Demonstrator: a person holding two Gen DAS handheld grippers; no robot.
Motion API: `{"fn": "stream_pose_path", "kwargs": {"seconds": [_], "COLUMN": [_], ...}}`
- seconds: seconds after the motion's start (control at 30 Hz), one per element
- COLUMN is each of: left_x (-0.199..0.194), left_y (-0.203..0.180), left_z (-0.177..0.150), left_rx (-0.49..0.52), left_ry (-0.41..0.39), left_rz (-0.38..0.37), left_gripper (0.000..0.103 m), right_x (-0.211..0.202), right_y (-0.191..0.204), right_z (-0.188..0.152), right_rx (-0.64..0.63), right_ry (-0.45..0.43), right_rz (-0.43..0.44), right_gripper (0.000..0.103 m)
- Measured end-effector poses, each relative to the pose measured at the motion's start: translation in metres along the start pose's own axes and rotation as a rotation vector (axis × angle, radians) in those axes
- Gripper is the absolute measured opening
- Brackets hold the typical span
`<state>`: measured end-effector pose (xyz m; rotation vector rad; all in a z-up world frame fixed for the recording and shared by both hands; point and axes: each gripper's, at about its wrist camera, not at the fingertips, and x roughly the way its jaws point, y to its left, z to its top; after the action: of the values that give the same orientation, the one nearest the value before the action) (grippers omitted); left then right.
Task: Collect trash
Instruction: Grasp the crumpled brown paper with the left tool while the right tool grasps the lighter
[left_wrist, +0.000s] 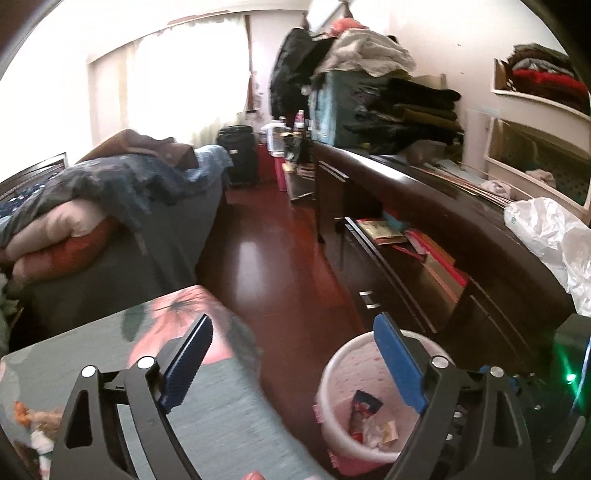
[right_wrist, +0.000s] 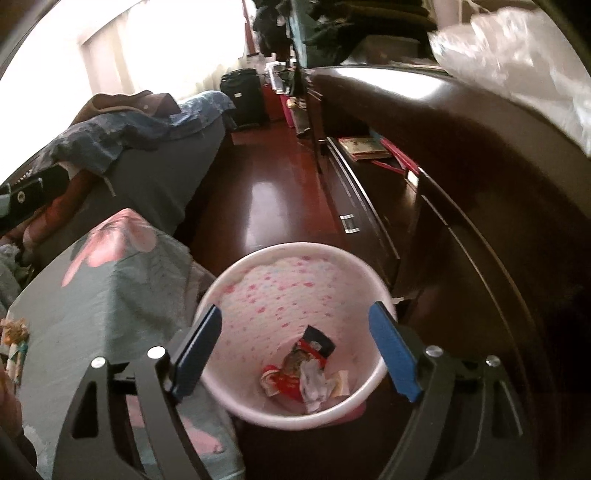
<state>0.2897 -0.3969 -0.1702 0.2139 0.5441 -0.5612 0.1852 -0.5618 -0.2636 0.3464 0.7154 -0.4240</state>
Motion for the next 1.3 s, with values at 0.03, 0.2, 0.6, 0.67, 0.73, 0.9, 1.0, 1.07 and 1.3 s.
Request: {"fn": "stream_pose_path", "kwargs": {"seconds": [0.03, 0.2, 0.6, 0.67, 0.73, 0.9, 1.0, 1.07, 1.3], "left_x": [-0.007, -0.033, -0.038, -0.026, -0.015, -0.010, -0.026, -0.041, -0.097], "left_y": [0.009, 0.057, 0.205, 0.222, 0.231, 0.243, 0.256, 0.263, 0.292], "left_z": [-0.003, -0.020, -0.076, -0.086, -0.094, -0.107, -0.107, -0.103, -0.093], "left_rx": [-0.011, -0.065, -0.324, -0.356, -0.377, -0.393, -0.441, -0.450, -0.458], "left_ry": [-0.002, 0.020, 0.179, 0.214, 0.253, 0.283, 0.253, 0.220, 0.113], "left_rz": [0.022, 0.150, 0.371, 0.356, 0.344, 0.351, 0.325, 0.333, 0.371], "left_gripper": [0.090, 0.094, 0.094, 0.083, 0.056, 0.014, 0.011, 0.011, 0.011], "right_x": [-0.006, -0.030, -0.070, -0.072, -0.073, -0.072, -0.070, -0.065, -0.037], "right_y": [0.008, 0.053, 0.180, 0.194, 0.206, 0.231, 0.254, 0.272, 0.335], "right_z": [-0.001, -0.008, -0.037, -0.041, -0.043, -0.049, -0.054, -0.058, -0.074], "right_rx": [-0.008, -0.073, -0.315, -0.341, -0.360, -0.401, -0.438, -0.455, -0.463], "right_ry": [0.002, 0.002, 0.003, 0.005, 0.009, 0.021, 0.035, 0.059, 0.160], "right_rz": [0.017, 0.101, 0.250, 0.260, 0.265, 0.298, 0.319, 0.343, 0.386], "right_gripper": [0.086, 0.091, 0.092, 0.092, 0.092, 0.092, 0.092, 0.092, 0.091]}}
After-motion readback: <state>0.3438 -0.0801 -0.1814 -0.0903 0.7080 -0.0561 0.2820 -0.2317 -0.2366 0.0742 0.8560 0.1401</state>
